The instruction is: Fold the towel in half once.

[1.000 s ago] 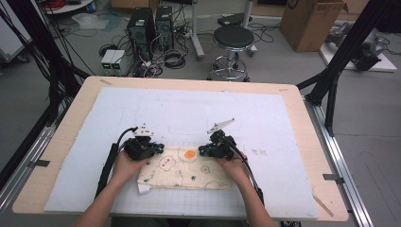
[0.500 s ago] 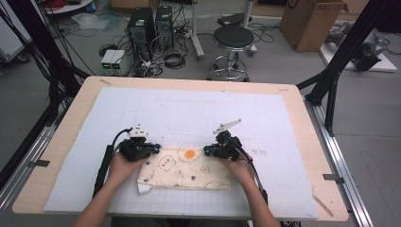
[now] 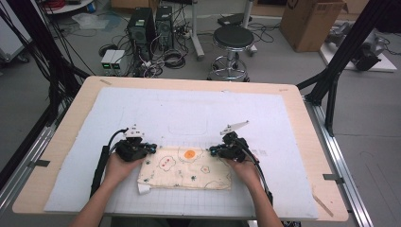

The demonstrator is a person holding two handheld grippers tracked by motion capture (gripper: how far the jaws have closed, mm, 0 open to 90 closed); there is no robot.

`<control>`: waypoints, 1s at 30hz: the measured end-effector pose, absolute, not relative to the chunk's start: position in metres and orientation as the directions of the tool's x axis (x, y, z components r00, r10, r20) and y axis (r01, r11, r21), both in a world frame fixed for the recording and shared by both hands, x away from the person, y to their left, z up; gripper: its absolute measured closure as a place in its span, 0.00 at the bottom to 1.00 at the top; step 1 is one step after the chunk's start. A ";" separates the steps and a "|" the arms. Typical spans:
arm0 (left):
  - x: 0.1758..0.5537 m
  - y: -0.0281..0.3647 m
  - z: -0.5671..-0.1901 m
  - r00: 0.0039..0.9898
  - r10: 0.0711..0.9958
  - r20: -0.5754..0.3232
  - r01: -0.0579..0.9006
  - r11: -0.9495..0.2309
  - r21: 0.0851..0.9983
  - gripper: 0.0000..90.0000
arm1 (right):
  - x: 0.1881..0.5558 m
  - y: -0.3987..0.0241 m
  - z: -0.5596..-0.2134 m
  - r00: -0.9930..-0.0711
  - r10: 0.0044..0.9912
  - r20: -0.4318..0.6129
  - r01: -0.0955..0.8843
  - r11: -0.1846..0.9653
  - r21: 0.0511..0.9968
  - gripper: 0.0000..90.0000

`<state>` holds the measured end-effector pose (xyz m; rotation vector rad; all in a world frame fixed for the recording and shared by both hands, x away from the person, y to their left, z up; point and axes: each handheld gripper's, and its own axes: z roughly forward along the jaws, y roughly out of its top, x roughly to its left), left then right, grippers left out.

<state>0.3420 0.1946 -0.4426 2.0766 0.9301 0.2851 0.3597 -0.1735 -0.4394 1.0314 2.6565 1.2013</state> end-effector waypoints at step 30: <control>0.339 0.210 -0.442 0.690 0.714 -0.117 0.520 -0.378 0.766 0.98 | 0.347 -0.217 -0.441 -0.753 0.619 0.222 0.562 0.430 0.706 0.94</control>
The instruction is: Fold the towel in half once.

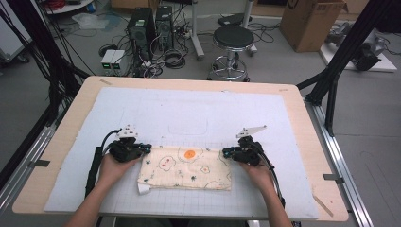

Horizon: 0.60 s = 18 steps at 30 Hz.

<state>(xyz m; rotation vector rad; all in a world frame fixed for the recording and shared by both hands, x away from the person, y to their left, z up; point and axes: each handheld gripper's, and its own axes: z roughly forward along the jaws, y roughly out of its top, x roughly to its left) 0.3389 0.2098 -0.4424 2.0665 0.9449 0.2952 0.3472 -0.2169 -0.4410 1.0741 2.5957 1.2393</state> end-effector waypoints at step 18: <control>0.335 0.213 -0.433 0.696 0.705 -0.137 0.488 -0.323 0.811 0.81 | 0.338 -0.223 -0.430 -0.755 0.623 0.205 0.524 0.385 0.760 0.69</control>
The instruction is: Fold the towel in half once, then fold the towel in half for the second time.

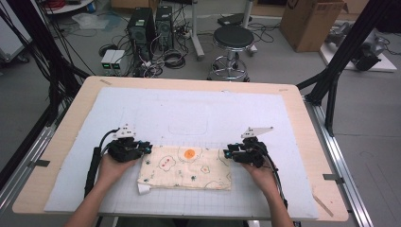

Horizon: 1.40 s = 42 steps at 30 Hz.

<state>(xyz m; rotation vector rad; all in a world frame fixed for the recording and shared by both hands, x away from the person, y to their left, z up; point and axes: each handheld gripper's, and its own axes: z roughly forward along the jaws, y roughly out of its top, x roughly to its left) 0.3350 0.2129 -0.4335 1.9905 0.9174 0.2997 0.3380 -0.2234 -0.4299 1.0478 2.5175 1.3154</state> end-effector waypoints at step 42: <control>0.348 0.215 -0.432 0.665 0.723 -0.185 0.525 -0.277 0.805 0.61 | 0.360 -0.218 -0.430 -0.697 0.683 0.217 0.587 0.372 0.719 0.52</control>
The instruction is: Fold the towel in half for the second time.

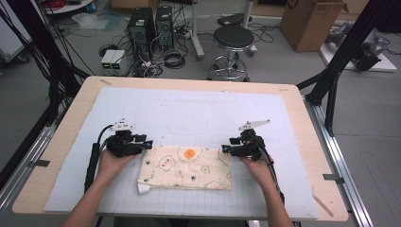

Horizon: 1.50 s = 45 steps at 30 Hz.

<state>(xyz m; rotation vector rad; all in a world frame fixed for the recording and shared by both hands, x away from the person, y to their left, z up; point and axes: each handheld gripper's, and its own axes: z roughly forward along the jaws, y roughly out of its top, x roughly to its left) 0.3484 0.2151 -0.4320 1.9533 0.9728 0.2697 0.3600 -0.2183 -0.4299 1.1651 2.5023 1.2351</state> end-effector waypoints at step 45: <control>0.371 0.218 -0.428 0.628 0.754 -0.193 0.563 -0.269 0.781 0.93 | 0.381 -0.207 -0.424 -0.703 0.666 0.248 0.622 0.407 0.670 0.95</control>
